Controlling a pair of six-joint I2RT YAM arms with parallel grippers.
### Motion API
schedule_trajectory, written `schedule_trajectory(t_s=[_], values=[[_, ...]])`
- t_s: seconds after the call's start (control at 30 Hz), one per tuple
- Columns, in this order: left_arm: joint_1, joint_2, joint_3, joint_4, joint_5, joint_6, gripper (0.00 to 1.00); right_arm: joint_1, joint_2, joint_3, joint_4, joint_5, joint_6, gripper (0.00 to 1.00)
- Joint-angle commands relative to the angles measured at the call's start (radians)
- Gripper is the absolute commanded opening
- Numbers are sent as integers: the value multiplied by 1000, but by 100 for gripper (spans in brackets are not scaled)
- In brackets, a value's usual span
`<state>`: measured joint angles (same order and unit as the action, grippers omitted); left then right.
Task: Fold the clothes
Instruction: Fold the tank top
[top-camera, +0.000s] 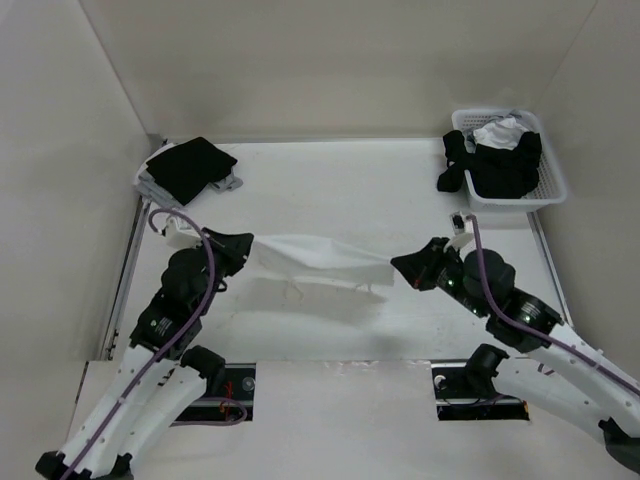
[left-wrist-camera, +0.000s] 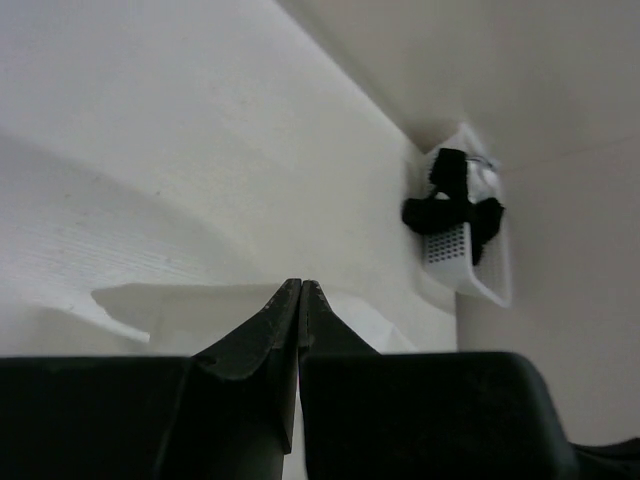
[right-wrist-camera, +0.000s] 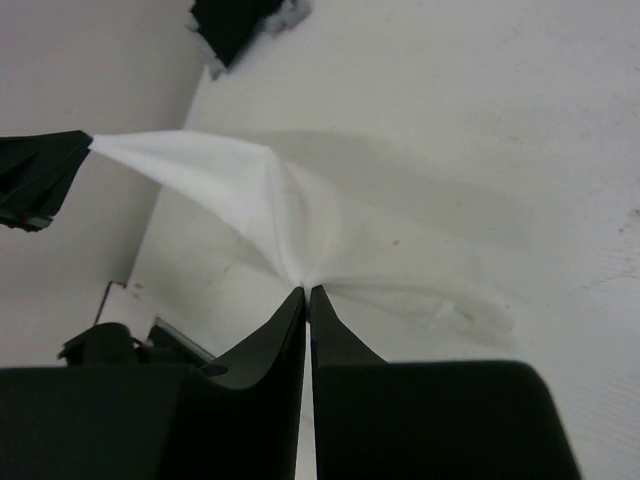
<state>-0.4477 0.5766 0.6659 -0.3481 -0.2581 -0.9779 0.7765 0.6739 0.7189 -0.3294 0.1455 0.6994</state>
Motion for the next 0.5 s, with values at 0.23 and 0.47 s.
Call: schedule_trajectory(t_s=[0.23, 0.47], values=[[-136, -291, 81, -334, -105, -34, 0, 498, -232, 60, -321, 349, 202, 7], [-115, -302, 101, -405, -70, -61, 0, 807, -148, 148, -393, 557, 270, 9]])
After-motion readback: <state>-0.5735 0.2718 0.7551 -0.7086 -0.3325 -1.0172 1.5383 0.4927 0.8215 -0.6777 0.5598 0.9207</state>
